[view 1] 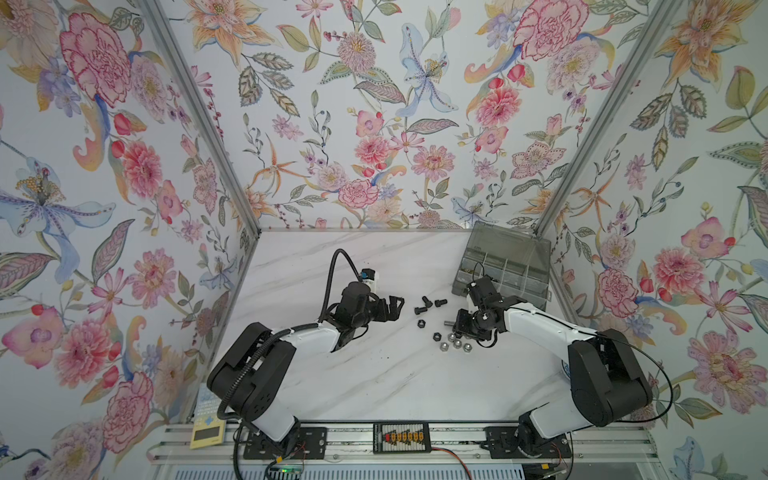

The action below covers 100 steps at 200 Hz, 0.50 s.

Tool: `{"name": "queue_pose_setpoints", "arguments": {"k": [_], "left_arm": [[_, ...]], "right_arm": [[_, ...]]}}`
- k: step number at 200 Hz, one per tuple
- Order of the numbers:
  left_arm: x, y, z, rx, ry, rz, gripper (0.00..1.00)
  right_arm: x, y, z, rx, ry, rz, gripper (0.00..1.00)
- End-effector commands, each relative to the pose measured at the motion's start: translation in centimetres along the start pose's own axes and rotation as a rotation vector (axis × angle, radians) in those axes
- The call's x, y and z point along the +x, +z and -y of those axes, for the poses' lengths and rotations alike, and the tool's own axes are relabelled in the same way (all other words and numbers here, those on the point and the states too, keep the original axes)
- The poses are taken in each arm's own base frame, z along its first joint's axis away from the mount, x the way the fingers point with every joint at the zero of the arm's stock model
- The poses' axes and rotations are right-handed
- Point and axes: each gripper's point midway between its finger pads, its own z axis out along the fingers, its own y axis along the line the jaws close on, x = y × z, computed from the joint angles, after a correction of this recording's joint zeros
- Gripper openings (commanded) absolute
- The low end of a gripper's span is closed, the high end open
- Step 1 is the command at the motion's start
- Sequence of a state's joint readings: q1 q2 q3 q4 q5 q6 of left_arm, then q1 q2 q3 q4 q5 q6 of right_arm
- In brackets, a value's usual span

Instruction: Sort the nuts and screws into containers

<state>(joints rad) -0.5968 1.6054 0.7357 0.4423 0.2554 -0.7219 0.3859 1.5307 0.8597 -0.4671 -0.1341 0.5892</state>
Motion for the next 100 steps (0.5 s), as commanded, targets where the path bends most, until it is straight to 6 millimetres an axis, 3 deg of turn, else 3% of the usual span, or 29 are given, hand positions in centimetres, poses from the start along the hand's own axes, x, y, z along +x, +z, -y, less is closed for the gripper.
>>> {"name": "queue_pose_setpoints", "arguments": {"k": [1,100], "left_arm": [[-0.3,0.3,0.3,0.013,0.012,0.009,0.99],[-0.2,0.4,0.2,0.012,0.012,0.006,1.0]], "right_arm": [[0.6,0.8,0.4,0.012,0.018,-0.02,0.44],[0.7,1.8,0.8,0.03,0.03,-0.033,0.43]]}}
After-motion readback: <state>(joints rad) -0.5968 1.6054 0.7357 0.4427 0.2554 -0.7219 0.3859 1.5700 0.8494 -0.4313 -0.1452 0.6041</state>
